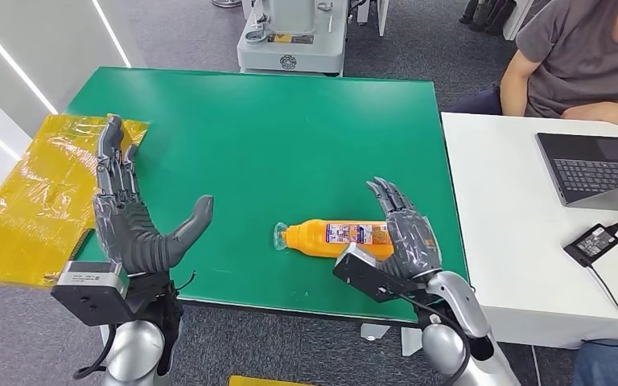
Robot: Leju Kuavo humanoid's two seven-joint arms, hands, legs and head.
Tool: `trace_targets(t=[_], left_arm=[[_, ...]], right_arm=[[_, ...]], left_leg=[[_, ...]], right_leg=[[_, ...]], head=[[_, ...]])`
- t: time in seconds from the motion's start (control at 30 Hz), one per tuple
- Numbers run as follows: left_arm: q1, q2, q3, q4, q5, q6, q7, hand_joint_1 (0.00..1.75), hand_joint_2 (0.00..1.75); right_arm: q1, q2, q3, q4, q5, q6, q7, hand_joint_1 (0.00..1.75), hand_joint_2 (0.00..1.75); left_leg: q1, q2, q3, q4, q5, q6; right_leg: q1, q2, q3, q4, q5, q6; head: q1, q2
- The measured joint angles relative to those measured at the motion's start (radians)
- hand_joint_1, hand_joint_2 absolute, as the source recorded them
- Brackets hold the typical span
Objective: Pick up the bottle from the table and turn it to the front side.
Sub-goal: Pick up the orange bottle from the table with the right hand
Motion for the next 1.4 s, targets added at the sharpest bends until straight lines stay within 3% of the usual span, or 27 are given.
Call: trace_targets(t=[0.33, 0.6, 0.77, 1.4], left_arm=[[-0.004, 0.001, -0.001, 0.012, 0.023, 0.001, -0.003, 0.0, 1.75], [-0.015, 0.001, -0.016, 0.024, 0.037, 0.007, -0.002, 0.0, 1.75], [-0.037, 0.001, -0.026, 0.037, 0.045, 0.006, 0.003, 0.0, 1.75], [-0.079, 0.007, -0.049, 0.087, 0.096, 0.039, -0.001, 0.0, 1.75]], right_arm=[[-0.106, -0.058, -0.002, 0.204, -0.02, 0.102, -0.007, 0.0, 1.75], [-0.295, -0.082, 0.049, 0.448, -0.043, 0.214, -0.052, 0.0, 1.75], [-0.391, -0.082, 0.095, 0.588, -0.057, 0.229, -0.06, 0.0, 1.75], [-0.459, -0.058, 0.183, 0.793, -0.104, 0.255, -0.092, 0.0, 1.75]], left_leg=[[0.0, 0.0, 0.0, 0.001, -0.001, 0.001], [0.0, 0.0, 0.0, 0.002, -0.001, 0.001], [0.0, 0.0, 0.0, 0.002, -0.001, 0.001], [0.0, 0.0, 0.0, 0.002, -0.001, 0.002]], right_leg=[[0.0, 0.0, 0.0, 0.0, 0.0, 0.0], [0.0, 0.0, 0.001, 0.0, 0.001, 0.0], [0.0, 0.0, 0.001, 0.0, 0.0, 0.0], [0.0, 0.0, 0.001, 0.0, 0.0, 0.0]], head=[[0.0, 0.0], [0.0, 0.0], [0.0, 0.0], [0.0, 0.0]])
